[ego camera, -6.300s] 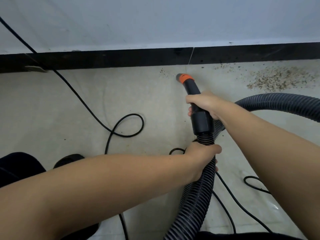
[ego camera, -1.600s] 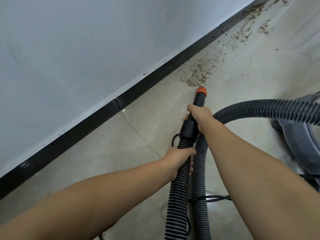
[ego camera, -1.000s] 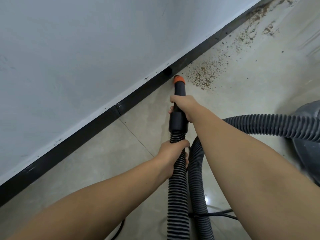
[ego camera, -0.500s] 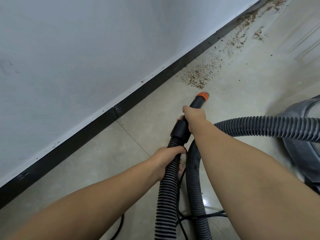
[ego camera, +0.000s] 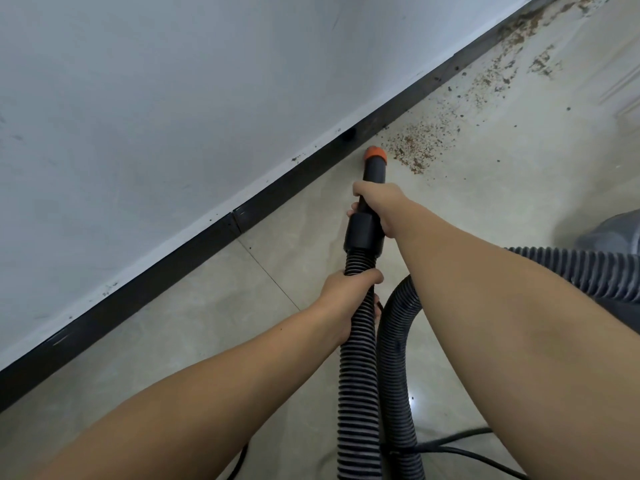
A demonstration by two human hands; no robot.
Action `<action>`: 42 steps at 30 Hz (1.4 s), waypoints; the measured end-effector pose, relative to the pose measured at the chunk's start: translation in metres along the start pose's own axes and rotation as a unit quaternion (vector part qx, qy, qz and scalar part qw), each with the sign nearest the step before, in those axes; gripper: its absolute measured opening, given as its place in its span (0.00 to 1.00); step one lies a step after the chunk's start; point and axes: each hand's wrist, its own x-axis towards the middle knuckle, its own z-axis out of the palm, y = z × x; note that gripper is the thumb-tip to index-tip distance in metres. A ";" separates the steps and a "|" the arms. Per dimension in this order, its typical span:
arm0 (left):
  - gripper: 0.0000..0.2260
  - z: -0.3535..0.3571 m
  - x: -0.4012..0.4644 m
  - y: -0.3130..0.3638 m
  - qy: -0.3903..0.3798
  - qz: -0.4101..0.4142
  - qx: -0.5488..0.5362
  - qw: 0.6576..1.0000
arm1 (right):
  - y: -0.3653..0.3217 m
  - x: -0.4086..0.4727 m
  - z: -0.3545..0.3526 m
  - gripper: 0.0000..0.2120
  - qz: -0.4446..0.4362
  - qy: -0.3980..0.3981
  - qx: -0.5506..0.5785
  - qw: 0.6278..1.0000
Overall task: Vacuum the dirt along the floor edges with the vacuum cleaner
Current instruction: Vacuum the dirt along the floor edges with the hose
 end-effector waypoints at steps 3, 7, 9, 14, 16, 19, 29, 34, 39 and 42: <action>0.05 -0.009 0.005 0.005 0.014 0.005 -0.007 1.000 | -0.003 0.004 0.013 0.10 -0.007 -0.010 0.000 1.000; 0.05 -0.011 0.009 0.004 0.008 -0.006 0.002 1.000 | 0.000 0.007 0.012 0.10 -0.009 -0.001 0.015 1.000; 0.05 -0.006 0.009 0.000 -0.004 -0.014 0.014 1.000 | 0.004 0.007 0.003 0.12 -0.005 0.015 0.018 1.000; 0.05 0.007 0.005 -0.012 -0.044 -0.037 0.033 0.998 | 0.020 0.005 -0.026 0.14 0.012 0.070 0.039 0.997; 0.05 0.011 0.004 -0.013 -0.055 -0.045 0.033 0.997 | 0.023 0.008 -0.035 0.13 0.016 0.096 0.044 0.994; 0.05 0.013 0.005 -0.010 -0.065 -0.052 0.029 0.996 | 0.024 0.013 -0.042 0.11 0.029 0.122 0.048 0.991; 0.06 0.019 0.011 0.007 -0.049 -0.024 0.003 0.999 | 0.000 0.024 -0.034 0.12 0.015 0.089 0.018 0.996; 0.05 0.015 0.016 0.022 -0.020 0.009 -0.014 1.000 | -0.020 0.031 -0.014 0.15 0.008 0.021 -0.009 1.000; 0.05 0.008 0.026 0.029 0.006 0.022 -0.015 1.000 | -0.026 0.036 -0.002 0.13 -0.002 0.003 0.009 1.000; 0.06 0.015 0.029 0.029 0.001 0.022 -0.007 1.000 | -0.026 0.039 -0.009 0.14 -0.003 0.002 0.012 1.000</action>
